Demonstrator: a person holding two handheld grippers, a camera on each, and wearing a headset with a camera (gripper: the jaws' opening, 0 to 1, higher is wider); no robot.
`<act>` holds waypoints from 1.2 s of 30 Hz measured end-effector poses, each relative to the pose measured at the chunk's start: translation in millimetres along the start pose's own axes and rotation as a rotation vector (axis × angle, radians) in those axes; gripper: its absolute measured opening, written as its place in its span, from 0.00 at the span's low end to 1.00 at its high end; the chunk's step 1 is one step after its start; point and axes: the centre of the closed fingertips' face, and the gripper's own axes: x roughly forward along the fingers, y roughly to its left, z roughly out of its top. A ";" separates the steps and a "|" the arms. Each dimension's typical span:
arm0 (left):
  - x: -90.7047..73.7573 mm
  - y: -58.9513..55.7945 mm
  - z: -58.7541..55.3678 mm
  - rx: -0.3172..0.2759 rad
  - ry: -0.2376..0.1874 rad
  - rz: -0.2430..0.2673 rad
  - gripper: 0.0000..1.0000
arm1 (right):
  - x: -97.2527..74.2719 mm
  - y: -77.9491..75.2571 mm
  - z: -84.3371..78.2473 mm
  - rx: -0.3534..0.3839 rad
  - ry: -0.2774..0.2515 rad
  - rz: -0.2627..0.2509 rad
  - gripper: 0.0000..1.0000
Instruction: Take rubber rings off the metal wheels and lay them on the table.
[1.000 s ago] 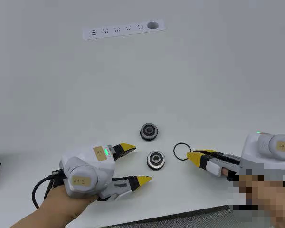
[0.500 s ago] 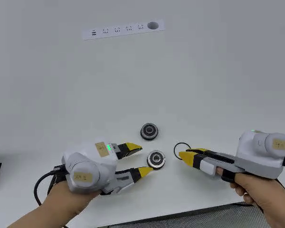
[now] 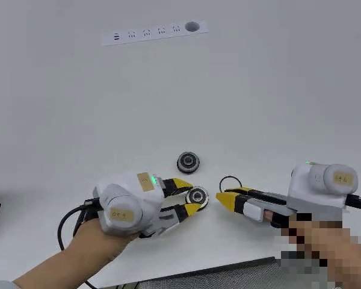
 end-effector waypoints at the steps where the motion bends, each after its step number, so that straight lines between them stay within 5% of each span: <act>1: 0.7 0.0 -0.1 0.005 0.003 0.000 0.20 | 0.4 0.1 -0.2 0.002 0.000 0.002 0.19; 13: 7.5 0.5 -7.4 0.044 0.056 -0.005 0.18 | 5.6 4.5 -1.4 0.012 0.003 0.018 0.19; 36: 8.8 1.7 -7.4 0.022 0.044 -0.007 0.14 | 24.6 9.7 -5.2 0.088 0.021 0.069 0.20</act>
